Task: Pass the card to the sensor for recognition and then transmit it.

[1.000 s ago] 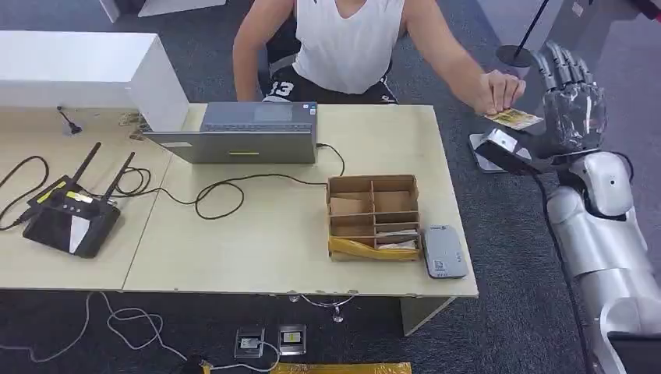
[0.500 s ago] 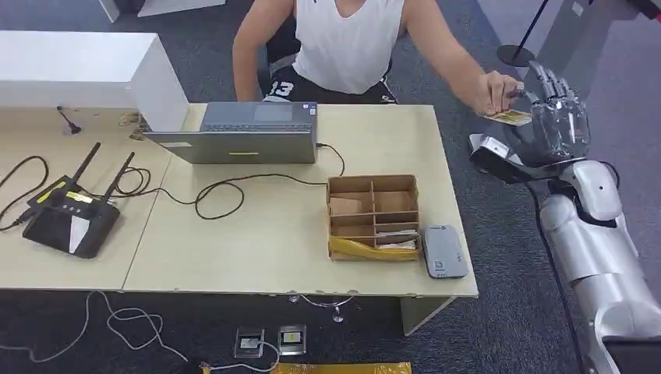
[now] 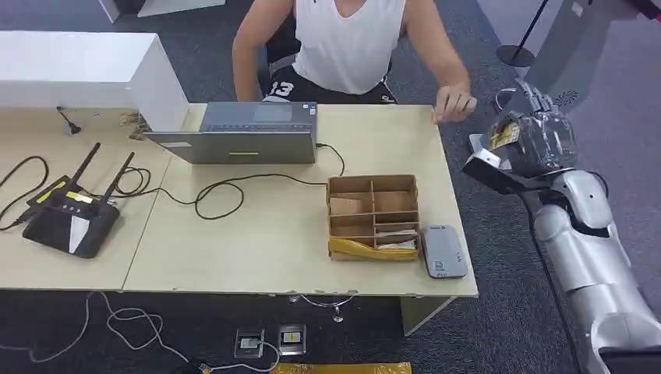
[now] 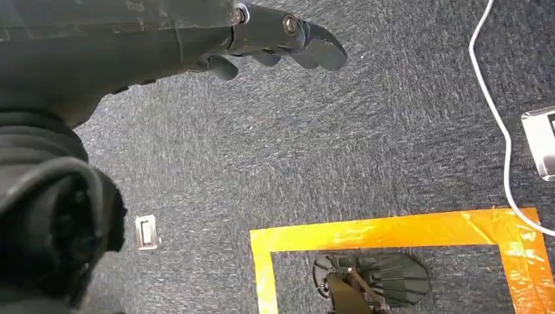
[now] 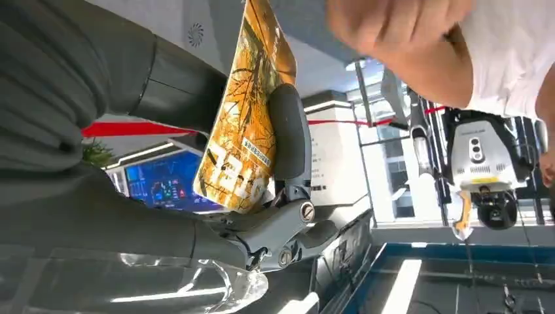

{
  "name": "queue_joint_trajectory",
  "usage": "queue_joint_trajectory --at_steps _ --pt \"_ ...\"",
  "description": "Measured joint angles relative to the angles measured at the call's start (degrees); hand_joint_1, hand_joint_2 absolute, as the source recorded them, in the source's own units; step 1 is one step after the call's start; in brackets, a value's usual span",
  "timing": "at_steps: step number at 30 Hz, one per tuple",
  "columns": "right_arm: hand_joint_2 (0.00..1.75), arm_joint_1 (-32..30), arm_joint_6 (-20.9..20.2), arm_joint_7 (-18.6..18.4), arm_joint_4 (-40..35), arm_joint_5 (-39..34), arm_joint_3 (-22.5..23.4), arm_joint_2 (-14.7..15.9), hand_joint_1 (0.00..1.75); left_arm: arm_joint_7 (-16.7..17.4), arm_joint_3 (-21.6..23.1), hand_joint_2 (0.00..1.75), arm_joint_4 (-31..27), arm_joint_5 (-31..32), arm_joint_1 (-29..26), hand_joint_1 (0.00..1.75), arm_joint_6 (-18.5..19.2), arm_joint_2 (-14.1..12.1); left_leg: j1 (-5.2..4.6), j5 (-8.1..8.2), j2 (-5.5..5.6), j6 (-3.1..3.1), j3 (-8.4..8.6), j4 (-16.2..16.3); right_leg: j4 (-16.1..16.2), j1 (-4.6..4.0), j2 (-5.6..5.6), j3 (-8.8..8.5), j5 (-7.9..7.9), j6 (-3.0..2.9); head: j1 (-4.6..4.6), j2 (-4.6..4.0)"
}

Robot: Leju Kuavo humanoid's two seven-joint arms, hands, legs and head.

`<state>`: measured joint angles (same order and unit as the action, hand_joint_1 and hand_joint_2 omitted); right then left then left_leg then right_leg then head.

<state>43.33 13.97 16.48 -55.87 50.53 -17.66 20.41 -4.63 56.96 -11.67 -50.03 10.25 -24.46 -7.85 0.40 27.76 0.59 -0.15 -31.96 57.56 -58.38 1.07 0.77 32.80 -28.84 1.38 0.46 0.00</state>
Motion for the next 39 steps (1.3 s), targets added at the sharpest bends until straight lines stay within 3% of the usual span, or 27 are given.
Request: queue_joint_trajectory --at_steps 11,18,22,26,39 --pt "1.75 -4.5 -4.5 -1.8 -4.3 -3.7 0.2 0.5 1.75 0.0 0.0 0.0 0.0 -0.1 -0.3 0.0 -0.1 0.0 0.0 0.0 -0.04 0.0 0.03 0.0 0.0 0.0 -0.02 0.02 0.0 0.0 -0.02 0.0" --pt "1.75 -11.9 -8.5 -2.6 -9.1 -8.4 3.0 2.2 1.75 0.0 0.0 0.0 0.0 -0.9 -0.6 0.0 -0.1 0.0 -0.02 0.01 -0.06 0.0 -0.01 0.0 0.0 0.02 -0.03 0.04 0.0 0.0 0.0 0.0" --pt "1.75 -12.7 -9.2 -3.1 -10.0 -8.5 3.5 2.6 1.75 0.2 0.0 0.0 0.0 -0.9 -0.5 0.0 0.0 -0.1 0.02 0.06 -0.27 -0.07 0.14 0.0 0.0 -0.02 -0.27 0.0 0.0 -0.01 -0.04 0.0" --pt "1.75 -18.4 -10.3 -4.4 -12.0 -6.8 5.2 3.3 1.75 0.2 0.0 0.0 0.0 -0.7 -0.8 0.0 0.4 -0.2 0.06 0.06 -0.04 -0.07 0.01 0.0 0.0 -0.05 0.0 0.03 -0.02 -0.06 -0.02 0.0" --pt "1.75 -24.8 -9.8 -5.6 -12.7 -3.5 5.3 2.5 1.75 0.0 0.0 0.0 0.0 1.6 0.1 0.0 1.2 -0.5 0.08 0.11 -0.28 -0.15 0.08 0.0 0.0 -0.08 -0.29 0.02 -0.02 -0.06 0.0 0.0"
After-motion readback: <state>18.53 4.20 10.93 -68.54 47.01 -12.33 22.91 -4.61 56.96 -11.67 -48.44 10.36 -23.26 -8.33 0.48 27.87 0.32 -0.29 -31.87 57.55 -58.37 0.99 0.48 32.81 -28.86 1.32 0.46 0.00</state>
